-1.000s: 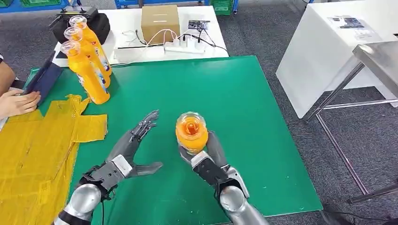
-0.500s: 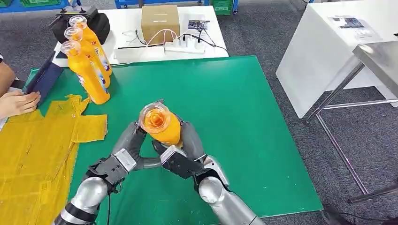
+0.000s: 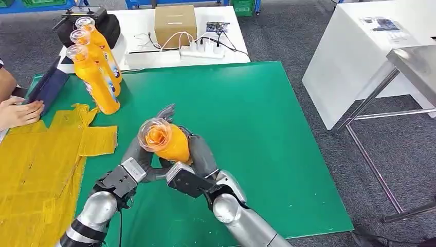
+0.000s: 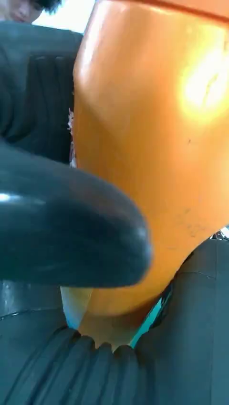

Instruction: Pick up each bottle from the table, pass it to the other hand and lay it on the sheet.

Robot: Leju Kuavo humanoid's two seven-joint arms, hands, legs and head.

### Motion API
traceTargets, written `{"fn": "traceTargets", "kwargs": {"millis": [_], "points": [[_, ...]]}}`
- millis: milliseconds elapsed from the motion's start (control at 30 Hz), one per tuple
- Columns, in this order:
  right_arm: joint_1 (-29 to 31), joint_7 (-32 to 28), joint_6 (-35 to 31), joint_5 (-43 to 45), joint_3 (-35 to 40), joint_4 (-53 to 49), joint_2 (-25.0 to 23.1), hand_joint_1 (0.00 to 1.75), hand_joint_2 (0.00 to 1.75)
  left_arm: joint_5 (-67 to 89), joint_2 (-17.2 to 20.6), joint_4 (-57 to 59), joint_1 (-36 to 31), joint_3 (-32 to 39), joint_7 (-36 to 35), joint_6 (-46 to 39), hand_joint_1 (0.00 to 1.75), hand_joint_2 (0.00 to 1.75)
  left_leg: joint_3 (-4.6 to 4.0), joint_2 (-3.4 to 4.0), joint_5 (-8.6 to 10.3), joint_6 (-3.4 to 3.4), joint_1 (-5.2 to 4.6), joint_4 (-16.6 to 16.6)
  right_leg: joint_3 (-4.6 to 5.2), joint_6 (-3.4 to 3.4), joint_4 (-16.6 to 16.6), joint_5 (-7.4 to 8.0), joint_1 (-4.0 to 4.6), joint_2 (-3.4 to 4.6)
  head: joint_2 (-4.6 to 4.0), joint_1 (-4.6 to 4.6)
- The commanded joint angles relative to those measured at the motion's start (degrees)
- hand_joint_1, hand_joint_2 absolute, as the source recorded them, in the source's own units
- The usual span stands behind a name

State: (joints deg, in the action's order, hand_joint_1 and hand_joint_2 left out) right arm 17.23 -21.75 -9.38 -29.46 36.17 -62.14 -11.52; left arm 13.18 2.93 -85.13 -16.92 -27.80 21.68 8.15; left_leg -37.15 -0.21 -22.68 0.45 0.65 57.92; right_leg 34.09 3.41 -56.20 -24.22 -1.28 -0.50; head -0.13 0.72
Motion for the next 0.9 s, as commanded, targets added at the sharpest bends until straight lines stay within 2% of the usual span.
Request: {"fn": "traceTargets", "kwargs": {"millis": [33, 500, 600, 633, 667, 733, 900], "points": [[1.81, -0.74, 1.84, 0.46, 9.74, 8.70, -1.57, 1.75, 1.75, -0.08, -2.50, 2.57, -1.58, -2.97, -0.39, -0.72, 1.75, 1.75, 0.25, -0.06, -0.08, 0.00, 0.04, -0.01, -0.28, -0.15, 0.02, -0.10, 0.06, -0.05, 0.00, -0.02], [1.06, -0.43, 1.52, 3.39, 6.55, 7.18, -1.17, 1.75, 1.75, 0.01, -3.03, 2.79, -1.03, -2.81, -0.09, -1.69, 1.75, 1.75, 0.17, -0.13, -0.05, 0.01, 0.04, 0.00, -0.21, -0.13, 0.03, -0.09, 0.05, -0.13, 0.00, 0.00], [-0.15, -1.63, 1.64, 7.59, 3.23, 5.73, -1.40, 1.75, 1.75, 0.23, -3.04, 3.45, -1.27, -2.87, -0.13, -2.18, 1.75, 1.75, 0.20, -0.13, -0.07, 0.01, 0.06, 0.01, -0.24, -0.14, 0.04, -0.10, 0.07, -0.12, 0.00, 0.00], [-1.08, -2.41, 1.59, 10.04, 1.12, 3.92, -1.06, 1.50, 1.75, 0.37, -2.85, 3.26, -1.19, -2.54, -0.08, -3.02, 1.75, 1.75, 0.51, -0.14, -0.23, 0.02, 0.08, 0.08, -0.57, -0.30, -0.02, -0.27, 0.11, -0.13, 0.00, 0.00], [-1.77, -2.69, 1.27, 11.07, -0.05, 2.30, -0.55, 0.94, 1.75, 0.36, -2.55, 2.89, -1.09, -2.20, -0.03, -3.59, 1.75, 1.75, 0.19, -0.20, -0.07, 0.02, 0.05, 0.02, -0.26, -0.15, 0.02, -0.12, 0.06, -0.20, 0.00, 0.00], [-4.09, -3.12, 0.07, 13.19, -3.23, -2.40, 0.43, 0.00, 1.75, 0.95, -1.87, 1.37, -0.44, -0.87, -0.18, -5.39, 1.75, 1.75, 0.09, -0.18, -0.01, 0.02, 0.02, -0.01, -0.10, -0.09, 0.04, -0.07, 0.02, -0.18, 0.00, 0.00], [-4.67, -2.95, 0.70, 13.63, -3.59, -3.98, 1.21, 0.00, 1.75, 0.96, -1.45, 0.57, -0.17, -0.42, -0.15, -5.31, 1.75, 1.75, 0.15, -0.09, -0.08, 0.02, 0.04, 0.04, -0.18, -0.13, 0.02, -0.09, 0.05, -0.08, 0.00, 0.02]]}}
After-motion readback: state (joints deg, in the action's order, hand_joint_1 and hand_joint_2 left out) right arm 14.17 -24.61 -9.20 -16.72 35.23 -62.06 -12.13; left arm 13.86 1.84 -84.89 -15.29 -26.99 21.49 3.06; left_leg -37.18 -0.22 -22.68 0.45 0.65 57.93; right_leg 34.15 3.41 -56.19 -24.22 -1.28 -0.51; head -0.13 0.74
